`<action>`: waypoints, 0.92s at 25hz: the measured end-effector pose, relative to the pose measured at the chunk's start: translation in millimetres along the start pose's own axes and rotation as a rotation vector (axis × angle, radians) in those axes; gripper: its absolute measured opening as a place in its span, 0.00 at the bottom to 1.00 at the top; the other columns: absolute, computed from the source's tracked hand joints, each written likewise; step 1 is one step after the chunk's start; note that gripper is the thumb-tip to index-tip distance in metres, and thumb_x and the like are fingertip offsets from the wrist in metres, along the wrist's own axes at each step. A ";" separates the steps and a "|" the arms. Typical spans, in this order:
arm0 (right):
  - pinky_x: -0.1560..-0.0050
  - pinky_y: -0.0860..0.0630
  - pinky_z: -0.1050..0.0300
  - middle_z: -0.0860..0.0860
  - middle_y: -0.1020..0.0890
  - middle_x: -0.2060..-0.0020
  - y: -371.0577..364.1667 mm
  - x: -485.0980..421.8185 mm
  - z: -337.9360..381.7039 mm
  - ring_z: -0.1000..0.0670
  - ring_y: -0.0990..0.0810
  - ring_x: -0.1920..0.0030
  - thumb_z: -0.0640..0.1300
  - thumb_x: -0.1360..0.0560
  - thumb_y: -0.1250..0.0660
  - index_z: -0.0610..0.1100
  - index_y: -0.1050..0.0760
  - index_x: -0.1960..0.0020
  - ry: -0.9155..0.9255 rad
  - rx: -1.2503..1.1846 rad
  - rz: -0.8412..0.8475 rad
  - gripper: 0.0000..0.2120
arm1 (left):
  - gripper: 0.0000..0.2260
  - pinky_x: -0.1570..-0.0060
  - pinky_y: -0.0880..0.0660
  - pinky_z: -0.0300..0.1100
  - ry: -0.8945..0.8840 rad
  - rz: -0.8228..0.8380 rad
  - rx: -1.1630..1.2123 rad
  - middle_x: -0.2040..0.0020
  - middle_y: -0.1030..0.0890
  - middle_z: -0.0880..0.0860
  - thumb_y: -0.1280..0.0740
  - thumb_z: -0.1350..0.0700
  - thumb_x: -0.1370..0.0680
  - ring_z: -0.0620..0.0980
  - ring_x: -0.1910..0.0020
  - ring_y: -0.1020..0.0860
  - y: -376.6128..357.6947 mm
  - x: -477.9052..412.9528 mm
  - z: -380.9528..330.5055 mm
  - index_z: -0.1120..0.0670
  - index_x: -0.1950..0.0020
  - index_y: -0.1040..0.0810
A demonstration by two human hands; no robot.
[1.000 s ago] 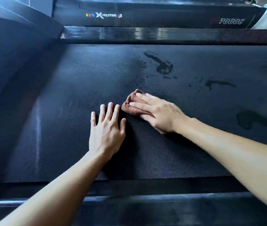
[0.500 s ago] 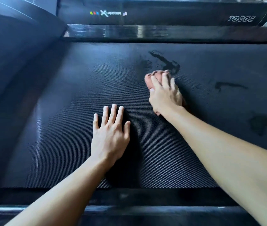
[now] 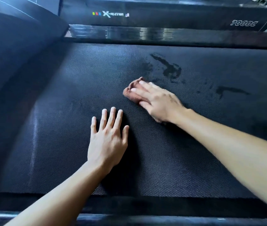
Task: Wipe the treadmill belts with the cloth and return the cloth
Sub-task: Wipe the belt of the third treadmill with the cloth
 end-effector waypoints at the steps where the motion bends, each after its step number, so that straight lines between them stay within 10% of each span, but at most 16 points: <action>1: 0.25 0.46 0.49 0.54 0.47 0.21 4.8 1.0 -21.0 0.45 0.46 0.23 0.55 0.20 0.43 0.62 0.43 0.24 -0.180 -0.031 -0.033 0.25 | 0.30 0.25 0.52 0.57 -0.002 0.005 -0.001 0.21 0.43 0.50 0.57 0.40 0.21 0.52 0.22 0.47 0.1 0.1 0.3 0.49 0.22 0.42; 3: 0.26 0.44 0.48 0.51 0.46 0.21 7.1 17.4 -30.8 0.42 0.44 0.23 0.53 0.20 0.42 0.59 0.42 0.24 -0.442 -0.024 -0.122 0.25 | 0.29 0.25 0.51 0.56 0.004 0.007 -0.005 0.22 0.42 0.50 0.56 0.40 0.21 0.52 0.22 0.46 0.5 1.5 2.6 0.49 0.22 0.41; 7: 0.26 0.40 0.48 0.52 0.40 0.23 0.4 47.8 13.4 0.44 0.40 0.24 0.54 0.22 0.40 0.61 0.37 0.25 0.052 -0.004 -0.071 0.25 | 0.32 0.24 0.54 0.52 0.008 0.014 0.080 0.22 0.41 0.47 0.57 0.37 0.23 0.49 0.22 0.47 7.3 -0.7 3.5 0.48 0.23 0.40; 11: 0.25 0.46 0.48 0.53 0.49 0.21 11.4 23.7 -51.6 0.44 0.48 0.22 0.53 0.19 0.43 0.61 0.43 0.24 -0.489 -0.015 -0.036 0.25 | 0.29 0.25 0.60 0.52 0.012 0.049 0.079 0.21 0.49 0.45 0.57 0.38 0.20 0.46 0.22 0.54 8.7 -31.5 15.8 0.48 0.21 0.48; 16: 0.25 0.48 0.54 0.55 0.45 0.22 2.4 31.2 1.3 0.48 0.45 0.22 0.55 0.21 0.41 0.64 0.41 0.25 0.039 -0.020 -0.039 0.26 | 0.27 0.25 0.60 0.57 0.052 0.076 0.049 0.20 0.51 0.47 0.54 0.41 0.18 0.49 0.22 0.56 -4.3 -101.9 31.0 0.50 0.21 0.49; 20: 0.25 0.48 0.49 0.52 0.48 0.21 8.6 -1.2 -49.0 0.44 0.47 0.22 0.55 0.19 0.43 0.60 0.43 0.23 -0.443 0.016 -0.089 0.25 | 0.28 0.24 0.57 0.54 0.025 0.044 0.013 0.20 0.51 0.47 0.56 0.41 0.18 0.50 0.22 0.55 -11.5 -107.8 29.8 0.50 0.20 0.50; 23: 0.25 0.45 0.50 0.53 0.43 0.22 -0.7 -4.5 -14.9 0.44 0.43 0.23 0.55 0.21 0.40 0.61 0.40 0.25 -0.054 0.024 -0.105 0.25 | 0.28 0.25 0.56 0.52 0.027 -0.010 0.027 0.21 0.48 0.46 0.57 0.39 0.19 0.49 0.22 0.53 -7.1 -107.2 32.1 0.48 0.21 0.47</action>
Point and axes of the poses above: each hand's wrist, its own x-axis away from the middle knuckle, its own y-axis out of the back of the hand, z = x × y, the point moved 8 cm from there along -x, towards the middle knuckle
